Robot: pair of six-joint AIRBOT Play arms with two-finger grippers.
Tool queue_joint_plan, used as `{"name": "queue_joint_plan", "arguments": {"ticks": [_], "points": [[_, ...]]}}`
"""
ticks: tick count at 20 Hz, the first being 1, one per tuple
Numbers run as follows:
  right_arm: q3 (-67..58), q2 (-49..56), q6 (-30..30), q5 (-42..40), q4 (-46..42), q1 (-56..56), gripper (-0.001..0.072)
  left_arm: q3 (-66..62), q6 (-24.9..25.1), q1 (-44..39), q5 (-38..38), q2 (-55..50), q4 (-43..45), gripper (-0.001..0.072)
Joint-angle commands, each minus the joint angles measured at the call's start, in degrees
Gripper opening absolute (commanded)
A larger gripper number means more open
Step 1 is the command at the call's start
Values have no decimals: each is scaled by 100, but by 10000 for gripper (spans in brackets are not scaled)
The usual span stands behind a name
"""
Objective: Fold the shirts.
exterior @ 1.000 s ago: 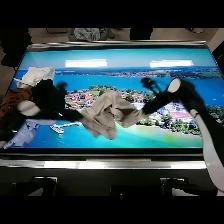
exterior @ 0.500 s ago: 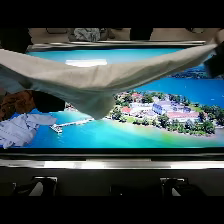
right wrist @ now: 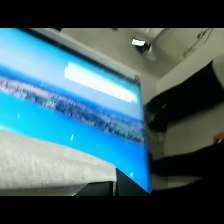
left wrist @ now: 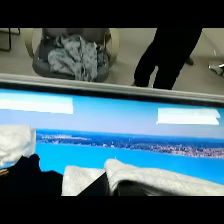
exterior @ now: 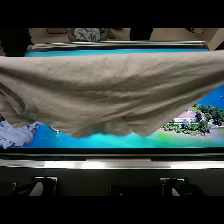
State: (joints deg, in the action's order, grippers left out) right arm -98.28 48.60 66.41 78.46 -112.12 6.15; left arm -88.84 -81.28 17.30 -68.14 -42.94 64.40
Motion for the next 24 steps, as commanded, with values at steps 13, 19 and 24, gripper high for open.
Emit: {"name": "queue_joint_plan", "arguments": {"ticks": [13, 19, 24], "points": [[2205, 4301, 638, -1335, 1445, 0, 55, 481, 525, -752, 752, -5298, -688, 120], [2208, 4277, 313, -726, 1436, 0, 56, 774, 671, -417, -1351, -4728, -535, 704], [2208, 4277, 155, -575, 1462, 0, 56, 3954, 815, -496, -131, -3307, -1143, 704]]}}
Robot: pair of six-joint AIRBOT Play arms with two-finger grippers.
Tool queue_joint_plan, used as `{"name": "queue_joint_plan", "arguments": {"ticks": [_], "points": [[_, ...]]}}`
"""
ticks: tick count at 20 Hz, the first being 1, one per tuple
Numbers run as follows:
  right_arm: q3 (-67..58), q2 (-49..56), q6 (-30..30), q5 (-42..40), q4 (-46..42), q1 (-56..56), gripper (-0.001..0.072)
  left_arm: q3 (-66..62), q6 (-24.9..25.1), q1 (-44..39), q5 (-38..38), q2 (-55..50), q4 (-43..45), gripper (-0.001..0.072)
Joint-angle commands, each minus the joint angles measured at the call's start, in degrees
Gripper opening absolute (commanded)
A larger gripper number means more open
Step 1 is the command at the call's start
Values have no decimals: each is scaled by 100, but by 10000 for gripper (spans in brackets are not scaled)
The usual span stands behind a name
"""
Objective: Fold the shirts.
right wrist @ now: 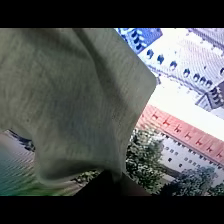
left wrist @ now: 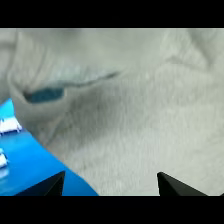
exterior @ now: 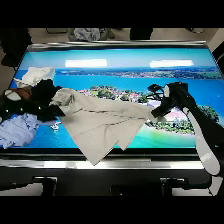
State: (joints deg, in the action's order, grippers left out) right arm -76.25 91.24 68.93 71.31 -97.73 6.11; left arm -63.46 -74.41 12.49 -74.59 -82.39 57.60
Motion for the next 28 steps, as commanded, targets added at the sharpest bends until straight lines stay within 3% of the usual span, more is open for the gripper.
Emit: {"name": "queue_joint_plan", "arguments": {"ticks": [1, 3, 6, 9, 10, 11, 12, 13, 17, 20, 24, 28], "points": [[2, 13, -98, 197, 46, 4, 56, 1805, 190, -42, 734, 778, -721, 704], [4, 13, -98, 348, 48, 4, 57, 2299, 284, -175, 1014, 828, -1104, 703], [2, 11, -101, 535, 44, 4, 57, 2463, 308, -647, 1427, 748, -1220, 638], [2, -2, -101, 686, 42, 4, 57, 2468, 127, -1034, 1814, 621, -1215, 637], [2, -31, -101, 730, 42, 4, 57, 2468, 17, -1045, 1871, 581, -1215, 599], [2, -72, -101, 728, 42, 4, 57, 2468, -15, -1029, 1875, 568, -1215, 414], [2, -136, -101, 721, 42, 4, 57, 2448, -15, -990, 1849, 577, -1217, 136], [0, -232, -101, 719, 15, 4, 56, 2363, 68, -933, 1753, 612, -1217, 30], [-372, -1261, -98, 721, -839, 4, 56, 909, 396, -586, 1482, 1738, -1217, 29], [-1355, -2712, -79, 282, -1703, 4, 56, -1449, 367, -105, 1694, 2946, -1211, 28], [-2433, -4677, -74, -857, -1523, 4, 53, -4194, -435, 605, 1952, 3639, -1196, 28], [-2627, -5484, -61, -496, -1550, 4, 53, -5029, -737, 634, 1956, 3788, -1200, 27]]}}
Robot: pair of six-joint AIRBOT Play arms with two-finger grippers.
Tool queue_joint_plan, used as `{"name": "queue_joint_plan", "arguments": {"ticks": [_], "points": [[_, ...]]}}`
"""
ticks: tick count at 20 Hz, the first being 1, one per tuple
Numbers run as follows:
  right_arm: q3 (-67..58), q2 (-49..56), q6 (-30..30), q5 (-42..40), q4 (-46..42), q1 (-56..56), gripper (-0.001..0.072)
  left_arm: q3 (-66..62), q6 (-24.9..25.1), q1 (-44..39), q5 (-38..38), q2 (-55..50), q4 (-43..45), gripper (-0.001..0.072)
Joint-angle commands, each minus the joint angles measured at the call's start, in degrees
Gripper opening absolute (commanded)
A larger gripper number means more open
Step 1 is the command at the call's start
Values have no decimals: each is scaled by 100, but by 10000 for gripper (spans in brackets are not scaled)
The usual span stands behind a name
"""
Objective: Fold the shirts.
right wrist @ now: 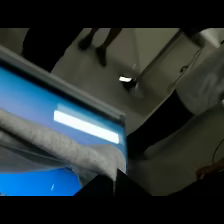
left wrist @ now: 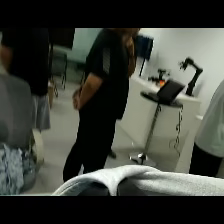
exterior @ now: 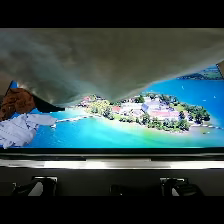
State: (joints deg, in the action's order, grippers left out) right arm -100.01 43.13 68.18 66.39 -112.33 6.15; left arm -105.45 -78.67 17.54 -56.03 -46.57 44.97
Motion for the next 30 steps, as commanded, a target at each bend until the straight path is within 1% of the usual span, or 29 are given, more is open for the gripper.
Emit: {"name": "queue_joint_plan", "arguments": {"ticks": [1, 4, 6, 9, 10, 11, 12, 13, 14, 16, 17, 20, 24, 26, 28, 30], "points": [[-267, -702, -31, 164, -114, 0, 53, -859, -356, 129, 101, 212, 63, 27], [-264, -612, -267, 437, -116, 0, 53, -857, -428, 129, 39, 181, 68, 27], [-264, -367, -282, 844, -103, 0, 54, -857, -428, 131, -256, 52, 291, 28], [-227, 522, -376, 2061, -42, 0, 55, -691, -452, 129, -1405, -431, 896, 27], [-160, 935, -557, 2374, 72, 0, 55, -474, -446, 129, -1797, -678, 1001, 27], [-28, 1419, -737, 2527, 258, 0, 55, -166, -431, 129, -2057, -911, 1078, 27], [116, 1893, -774, 2457, 503, 0, 55, 280, -337, 122, -2188, -1167, 1102, 28], [240, 2433, -752, 2214, 761, 0, 55, 776, -208, 114, -2155, -1403, 1102, 28], [291, 2964, -726, 1921, 984, 0, 55, 1351, -59, 70, -1969, -1676, 1102, 28], [295, 4048, -479, 1005, 1209, 0, 55, 2330, 234, -31, -1270, -2291, 1099, 28], [295, 4529, -271, 542, 1217, -2, 55, 2645, 278, -87, -883, -2662, 1095, 28], [295, 5512, 157, -402, 1224, -2, 56, 2726, 332, -275, -129, -3834, 1032, 29], [295, 6081, 671, -1764, 1226, -2, 55, 2398, 977, -531, 796, -4863, 369, 29], [295, 6164, 756, -2365, 1228, 0, 54, 2229, 973, -627, 1215, -5112, 358, 29], [295, 6218, 754, -2632, 1224, -2, 54, 2188, 977, -662, 1386, -5211, 358, 29], [295, 6284, 754, -2647, 1224, -2, 54, 2186, 1073, -649, 1335, -5202, 367, 29]]}}
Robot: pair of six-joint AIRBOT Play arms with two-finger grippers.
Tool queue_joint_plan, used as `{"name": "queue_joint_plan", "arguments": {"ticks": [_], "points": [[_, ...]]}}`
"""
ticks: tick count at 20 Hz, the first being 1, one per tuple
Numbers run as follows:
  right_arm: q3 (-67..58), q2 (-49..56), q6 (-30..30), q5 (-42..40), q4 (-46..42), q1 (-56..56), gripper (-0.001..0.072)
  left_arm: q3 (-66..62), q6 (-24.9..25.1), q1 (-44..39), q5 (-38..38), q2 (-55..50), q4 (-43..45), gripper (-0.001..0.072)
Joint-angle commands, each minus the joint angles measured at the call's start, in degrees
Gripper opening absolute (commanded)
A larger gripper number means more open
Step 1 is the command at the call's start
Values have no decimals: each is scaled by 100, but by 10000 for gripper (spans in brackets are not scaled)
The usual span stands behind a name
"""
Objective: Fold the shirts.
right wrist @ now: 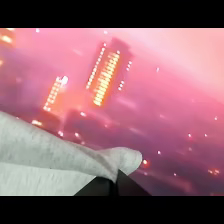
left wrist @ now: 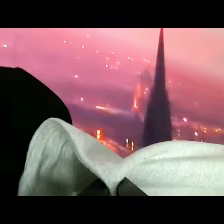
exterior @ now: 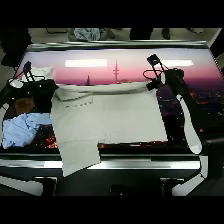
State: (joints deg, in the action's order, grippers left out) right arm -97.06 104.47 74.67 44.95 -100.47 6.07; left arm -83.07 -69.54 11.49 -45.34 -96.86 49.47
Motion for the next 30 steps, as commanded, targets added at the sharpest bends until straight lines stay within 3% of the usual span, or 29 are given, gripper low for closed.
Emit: {"name": "queue_joint_plan", "arguments": {"ticks": [1, 4, 6, 8, 10, 15, 19, 20, 22, 23, 25, 27, 30], "points": [[-2, 153, 103, -428, 35, 7, 55, -61, 214, -9, 98, -133, -83, 29], [-20, -120, -260, 315, -4, 9, 55, -98, 208, 155, -1088, 151, 205, 28], [-17, -354, -651, 1394, 0, 9, 55, -92, 142, 195, -2269, 372, 817, 28], [35, -356, -1084, 2433, 39, 7, 55, -17, -376, 146, -3285, 385, 1648, 28], [160, -332, -1086, 2553, 85, 9, 55, 66, -509, 129, -4024, 391, 1915, 27], [162, -90, -1443, 3626, 422, 9, 54, 468, -914, 94, -4336, 378, 1915, 27], [160, 138, -1541, 3762, 1001, 9, 55, 916, -1134, 22, -3987, 365, 1906, 33], [157, 136, -1510, 3694, 1023, 9, 80, 896, -1130, 24, -3956, 372, 1888, 91], [22, 52, -1530, 3823, 852, 7, 433, 675, -1152, 109, -4072, 431, 1893, 420], [-70, -61, -1537, 3919, 750, -59, 484, 514, -1150, 188, -4162, 492, 1893, 441], [-114, -400, -1591, 4212, 861, -361, 484, 350, -1147, 409, -4293, 767, 1895, 442], [-101, -627, -1646, 5027, 933, -863, 485, 603, -1130, 680, -4328, 1178, 1895, 442], [413, -905, -1600, 5515, 1532, -1690, 504, 2288, -918, 914, -4011, 2087, 1845, 441]]}}
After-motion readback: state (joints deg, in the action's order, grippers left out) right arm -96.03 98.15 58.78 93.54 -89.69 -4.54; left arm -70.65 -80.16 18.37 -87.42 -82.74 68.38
